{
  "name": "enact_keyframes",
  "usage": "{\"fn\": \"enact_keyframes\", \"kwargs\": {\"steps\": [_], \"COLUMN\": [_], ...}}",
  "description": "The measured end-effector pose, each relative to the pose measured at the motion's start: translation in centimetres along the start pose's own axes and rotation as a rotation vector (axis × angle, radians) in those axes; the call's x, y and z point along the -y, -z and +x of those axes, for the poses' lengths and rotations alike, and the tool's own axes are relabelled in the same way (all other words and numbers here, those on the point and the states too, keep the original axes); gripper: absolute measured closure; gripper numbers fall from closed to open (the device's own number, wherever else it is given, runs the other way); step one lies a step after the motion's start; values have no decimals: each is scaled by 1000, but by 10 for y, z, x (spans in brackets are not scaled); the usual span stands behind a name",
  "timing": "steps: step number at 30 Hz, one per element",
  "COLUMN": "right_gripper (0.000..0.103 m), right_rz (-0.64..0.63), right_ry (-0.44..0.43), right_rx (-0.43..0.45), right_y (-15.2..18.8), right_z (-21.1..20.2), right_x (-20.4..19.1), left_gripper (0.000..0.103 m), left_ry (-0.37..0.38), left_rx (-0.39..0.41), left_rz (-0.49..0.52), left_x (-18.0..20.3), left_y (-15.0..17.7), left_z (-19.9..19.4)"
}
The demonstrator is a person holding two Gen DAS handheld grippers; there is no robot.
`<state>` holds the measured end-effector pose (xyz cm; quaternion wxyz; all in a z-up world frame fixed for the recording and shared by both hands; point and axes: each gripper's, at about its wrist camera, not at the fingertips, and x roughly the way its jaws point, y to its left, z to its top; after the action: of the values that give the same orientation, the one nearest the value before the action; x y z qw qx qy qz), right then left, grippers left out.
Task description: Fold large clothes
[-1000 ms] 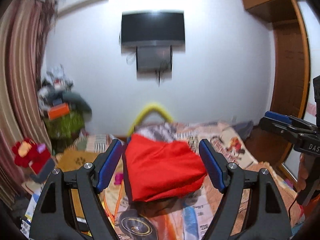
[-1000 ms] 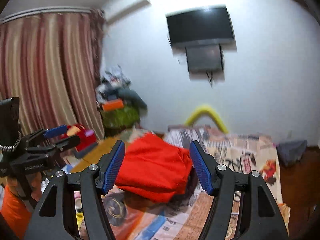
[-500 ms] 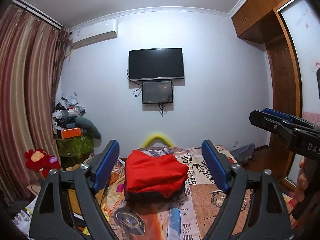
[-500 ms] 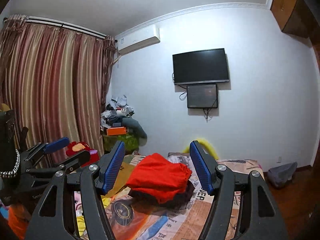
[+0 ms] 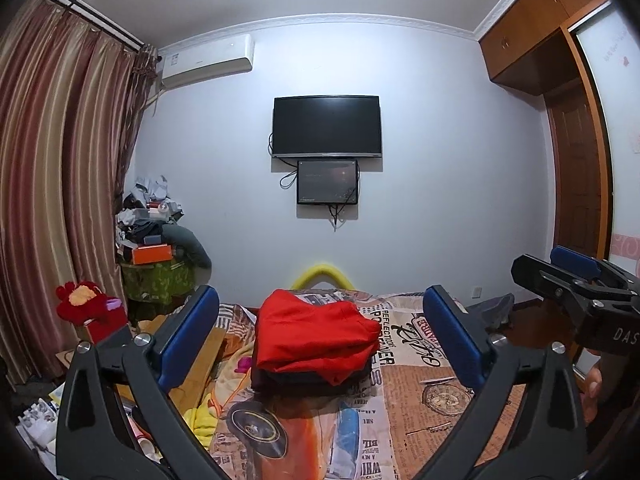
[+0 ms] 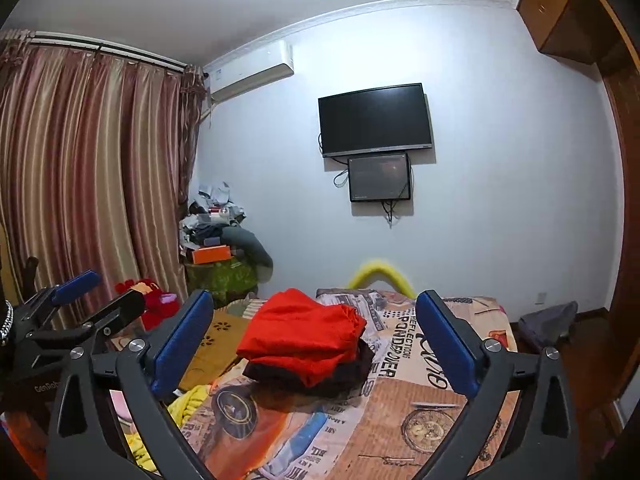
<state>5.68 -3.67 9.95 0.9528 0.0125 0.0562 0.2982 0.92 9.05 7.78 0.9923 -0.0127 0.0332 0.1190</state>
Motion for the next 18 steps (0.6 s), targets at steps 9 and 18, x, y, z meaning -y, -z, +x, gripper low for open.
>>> {"fn": "enact_keyframes", "kwargs": {"steps": [9,18], "right_gripper": [1,1], "right_rz": [-26,-22], "right_ry": [17,21], "right_rx": [-4,-21], "right_y": [11,14], "right_z": [-14,-14], "right_x": [-3,-3], "left_gripper": [0,0], "left_ry": [6,3], "left_rx": [-17,-31], "left_rz": [5,-8], "left_x": [2,-2], "left_y": [8,12], "left_z": [5,9]}}
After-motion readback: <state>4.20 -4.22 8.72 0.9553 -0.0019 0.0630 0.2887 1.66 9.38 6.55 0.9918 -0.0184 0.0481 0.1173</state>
